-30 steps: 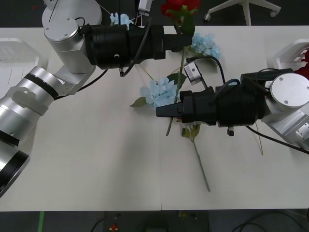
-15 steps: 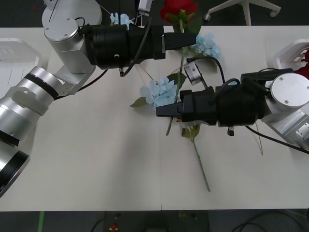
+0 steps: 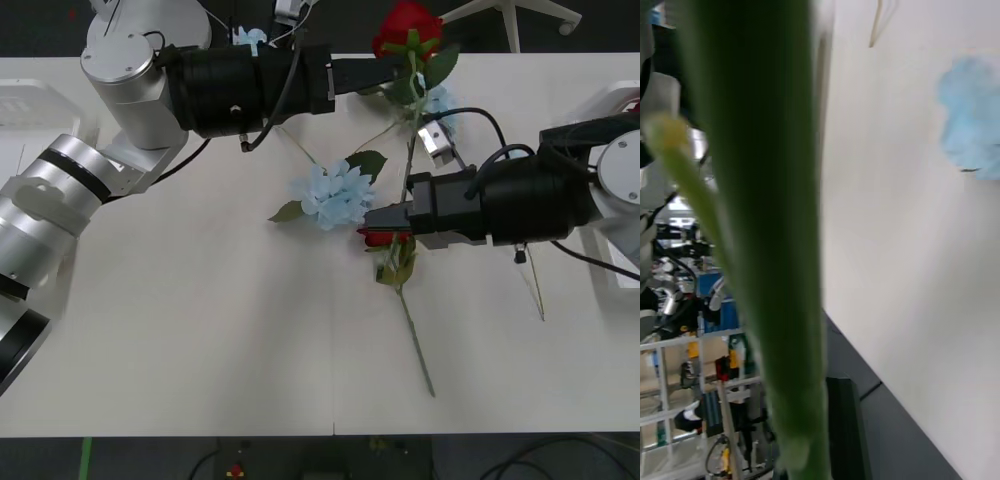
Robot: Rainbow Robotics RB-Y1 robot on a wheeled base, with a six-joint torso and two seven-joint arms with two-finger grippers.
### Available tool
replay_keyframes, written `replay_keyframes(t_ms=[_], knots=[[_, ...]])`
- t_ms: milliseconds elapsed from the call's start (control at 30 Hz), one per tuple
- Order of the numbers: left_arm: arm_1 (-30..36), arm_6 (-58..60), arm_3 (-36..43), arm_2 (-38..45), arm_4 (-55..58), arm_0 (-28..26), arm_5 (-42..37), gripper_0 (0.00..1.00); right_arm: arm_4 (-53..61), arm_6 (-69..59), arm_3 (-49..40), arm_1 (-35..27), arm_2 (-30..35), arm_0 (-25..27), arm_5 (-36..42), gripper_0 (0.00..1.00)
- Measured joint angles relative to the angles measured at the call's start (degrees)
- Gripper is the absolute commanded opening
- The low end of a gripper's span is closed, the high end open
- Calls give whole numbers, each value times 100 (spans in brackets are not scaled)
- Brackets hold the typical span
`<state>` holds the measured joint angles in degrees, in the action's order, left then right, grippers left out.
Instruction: Put the red flowers into the right box and the blue flowers into the left box
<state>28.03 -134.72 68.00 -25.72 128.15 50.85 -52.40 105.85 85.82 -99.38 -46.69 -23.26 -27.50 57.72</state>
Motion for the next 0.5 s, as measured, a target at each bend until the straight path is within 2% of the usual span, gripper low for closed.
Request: replay_keyframes(t_ms=[200, 333, 500], knots=[[588, 0, -21, -4, -456, 0, 154, 100, -722, -17, 422, -297, 938, 3, 919, 0], [969, 0, -303, -3, -827, 1, 271, 100, -1517, -16, 947, -571, 1725, 5, 1670, 0], [1206, 0, -761, -4, -1708, 1, 1048, 100, -2702, -15, 1526, -1140, 2312, 10, 2259, 0]])
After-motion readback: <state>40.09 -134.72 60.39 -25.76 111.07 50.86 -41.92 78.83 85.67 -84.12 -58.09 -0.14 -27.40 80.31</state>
